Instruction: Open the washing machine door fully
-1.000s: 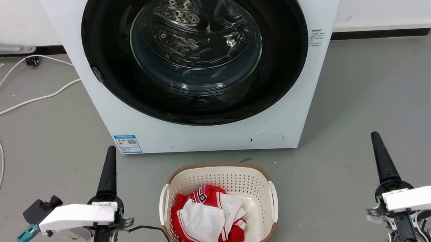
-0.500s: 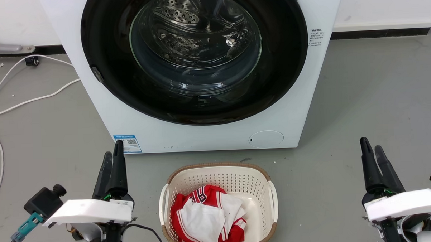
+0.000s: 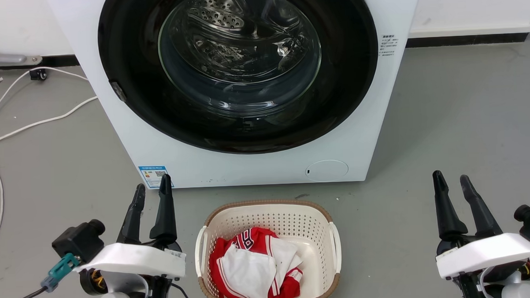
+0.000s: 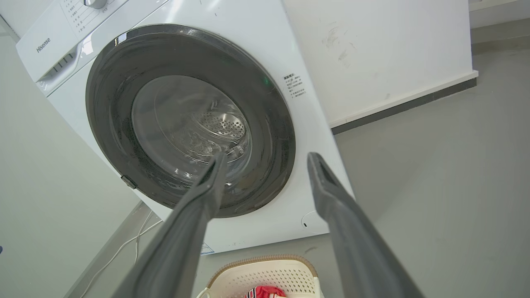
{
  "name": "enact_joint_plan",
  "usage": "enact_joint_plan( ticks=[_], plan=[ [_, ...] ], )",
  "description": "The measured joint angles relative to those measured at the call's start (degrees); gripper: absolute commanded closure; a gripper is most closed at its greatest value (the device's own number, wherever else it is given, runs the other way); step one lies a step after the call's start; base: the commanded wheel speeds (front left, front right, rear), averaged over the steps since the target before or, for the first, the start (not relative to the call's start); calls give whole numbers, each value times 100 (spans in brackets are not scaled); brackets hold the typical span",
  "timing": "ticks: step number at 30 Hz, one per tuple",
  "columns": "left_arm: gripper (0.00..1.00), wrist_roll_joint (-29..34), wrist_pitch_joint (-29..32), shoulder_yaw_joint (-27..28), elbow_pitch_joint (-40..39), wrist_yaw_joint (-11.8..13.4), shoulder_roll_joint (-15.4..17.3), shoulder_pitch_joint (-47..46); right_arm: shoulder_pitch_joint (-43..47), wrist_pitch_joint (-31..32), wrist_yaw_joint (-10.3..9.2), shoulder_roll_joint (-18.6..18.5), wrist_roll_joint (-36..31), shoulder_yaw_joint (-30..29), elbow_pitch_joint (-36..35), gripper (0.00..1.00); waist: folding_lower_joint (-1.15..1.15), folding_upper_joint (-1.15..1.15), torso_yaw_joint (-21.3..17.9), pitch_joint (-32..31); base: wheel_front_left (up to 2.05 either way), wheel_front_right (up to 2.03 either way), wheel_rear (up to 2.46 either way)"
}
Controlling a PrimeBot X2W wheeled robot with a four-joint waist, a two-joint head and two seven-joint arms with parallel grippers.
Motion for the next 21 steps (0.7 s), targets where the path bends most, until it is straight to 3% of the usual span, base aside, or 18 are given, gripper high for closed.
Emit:
enact_joint_plan(
  ticks=[9, 21],
  plan=[
    [0, 877, -170, -268, 30, 227, 174, 8, 63, 45, 0, 0, -826, 29, -160, 0, 0, 0, -3, 28, 0, 0, 0],
    [0, 1548, -334, -434, -15, 505, 337, 43, 90, 45, 1, 0, -1586, 98, -277, 0, 0, 0, 5, 31, 0, 0, 0]
  ],
)
